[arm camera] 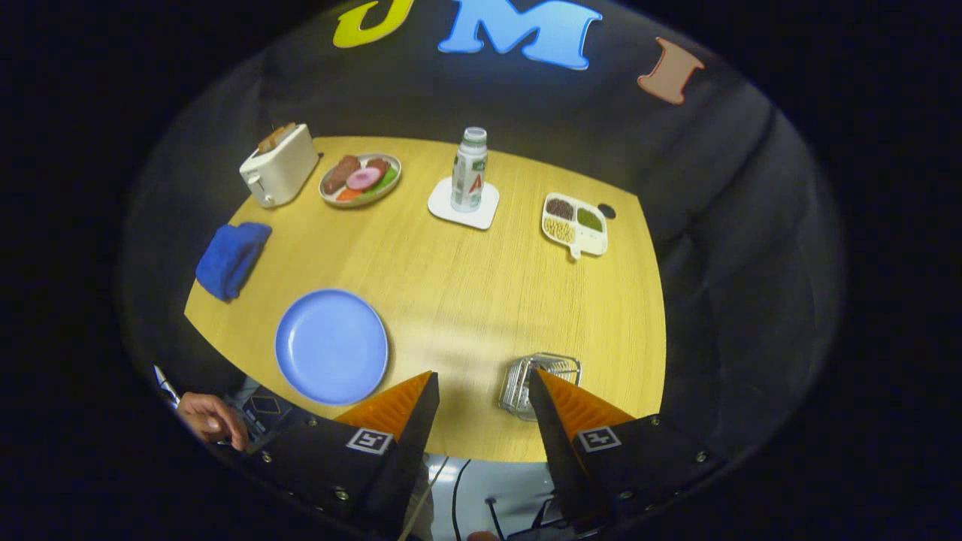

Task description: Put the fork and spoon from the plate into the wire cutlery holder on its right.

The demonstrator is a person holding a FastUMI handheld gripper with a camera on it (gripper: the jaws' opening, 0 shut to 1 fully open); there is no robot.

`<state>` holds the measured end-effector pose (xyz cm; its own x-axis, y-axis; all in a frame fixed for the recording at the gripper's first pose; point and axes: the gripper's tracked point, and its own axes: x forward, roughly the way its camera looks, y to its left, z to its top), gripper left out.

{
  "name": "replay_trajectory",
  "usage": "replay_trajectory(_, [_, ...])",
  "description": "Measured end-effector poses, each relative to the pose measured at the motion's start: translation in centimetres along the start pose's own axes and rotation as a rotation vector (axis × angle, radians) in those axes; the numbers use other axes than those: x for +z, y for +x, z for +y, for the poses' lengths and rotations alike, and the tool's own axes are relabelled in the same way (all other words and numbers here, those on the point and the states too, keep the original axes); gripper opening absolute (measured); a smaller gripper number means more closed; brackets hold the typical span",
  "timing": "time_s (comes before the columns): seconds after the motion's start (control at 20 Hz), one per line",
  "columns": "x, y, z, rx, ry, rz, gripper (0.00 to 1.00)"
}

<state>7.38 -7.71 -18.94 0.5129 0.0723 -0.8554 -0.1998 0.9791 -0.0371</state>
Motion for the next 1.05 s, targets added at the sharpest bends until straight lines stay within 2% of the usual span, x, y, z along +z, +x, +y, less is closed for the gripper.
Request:
replay_trajectory(0.1, [2.4, -1.0, 0.9, -0.011, 0.042, -0.169, 0.77])
replay_trajectory(0.2, [3.6, -2.1, 1.8, -0.028, 0.043, -0.273, 0.89])
replay_trajectory(0.35, [4.3, -3.7, 3.2, -0.017, 0.018, -0.391, 0.91])
replay_trajectory(0.5, [6.3, -6.9, 4.9, -0.003, 0.052, -0.582, 0.92])
replay_trajectory(0.6, [7.9, -8.6, 4.4, -0.047, 0.051, -0.718, 0.92])
replay_trajectory(0.7, [8.9, -9.8, 4.2, -0.09, 0.048, -0.797, 0.92])
replay_trajectory(0.9, [10.2, -12.5, 5.7, -0.104, 0.083, -0.972, 0.92])
replay_trajectory(0.95, [10.5, -13.0, 6.1, -0.106, 0.08, -1.015, 0.97])
replay_trajectory(1.05, [9.7, -13.2, 6.9, -0.117, 0.082, -1.034, 0.98])
